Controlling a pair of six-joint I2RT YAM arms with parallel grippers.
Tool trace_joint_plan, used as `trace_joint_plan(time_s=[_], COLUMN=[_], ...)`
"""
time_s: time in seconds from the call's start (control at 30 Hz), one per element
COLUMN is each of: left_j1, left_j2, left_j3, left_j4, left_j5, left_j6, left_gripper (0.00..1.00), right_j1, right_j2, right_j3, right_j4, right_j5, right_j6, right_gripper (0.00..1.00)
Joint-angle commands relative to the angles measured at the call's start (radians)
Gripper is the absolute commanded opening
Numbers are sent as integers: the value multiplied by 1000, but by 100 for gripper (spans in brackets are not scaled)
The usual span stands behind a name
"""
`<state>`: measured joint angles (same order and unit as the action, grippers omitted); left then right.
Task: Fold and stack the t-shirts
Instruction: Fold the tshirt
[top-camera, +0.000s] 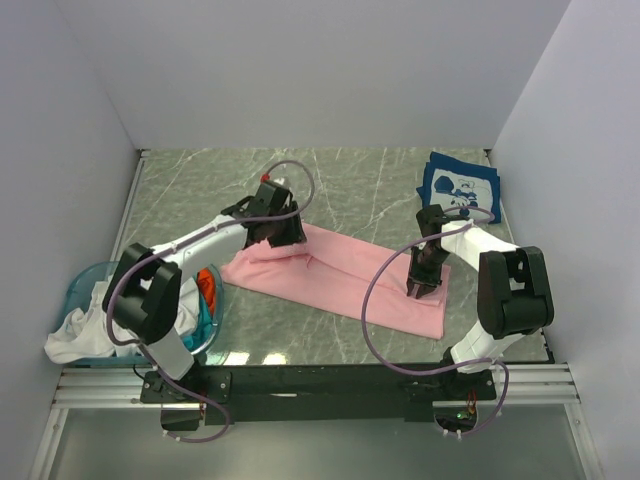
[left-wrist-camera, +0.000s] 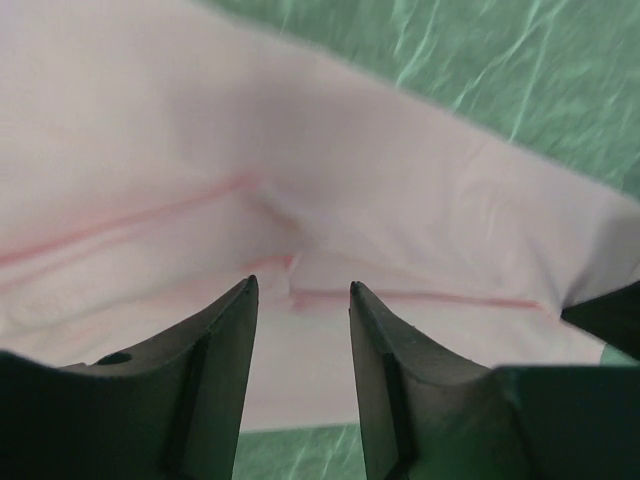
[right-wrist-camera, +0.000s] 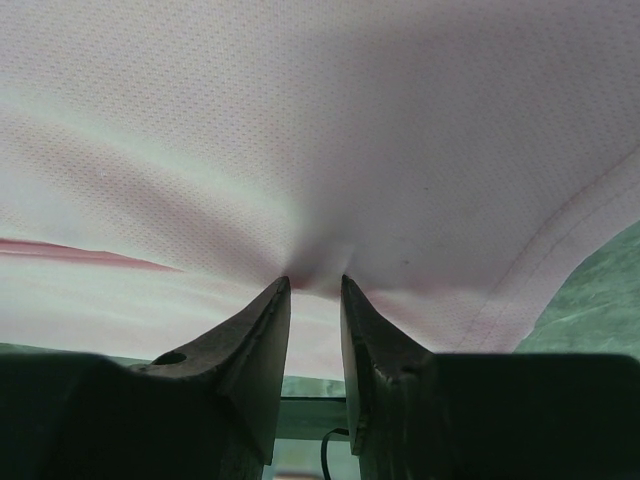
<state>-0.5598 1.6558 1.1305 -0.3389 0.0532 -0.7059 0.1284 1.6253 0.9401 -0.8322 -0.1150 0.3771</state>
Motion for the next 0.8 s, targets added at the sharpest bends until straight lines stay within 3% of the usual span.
trace_joint_plan(time_s=[0.0,0.27,0.63,0.77], left_j1=[-3,-6,-8,-9], left_j2=[53,255,263,257], left_j3=[142,302,236,218], left_j4=[-26,-126,-81,-58], left_j5=[-98,-133,-98,-81], left_j6=[68,166,154,151], left_gripper=[47,38,39,32], right_j1=[13,14,16,16], right_j2=[-38,-47,-35,-33], right_j3=[12,2,2,3], right_j4=[-1,7,10,10], right_j5=[0,-2,-3,0], right_j6=[3,3,5,5], right_gripper=[34,34,34,34])
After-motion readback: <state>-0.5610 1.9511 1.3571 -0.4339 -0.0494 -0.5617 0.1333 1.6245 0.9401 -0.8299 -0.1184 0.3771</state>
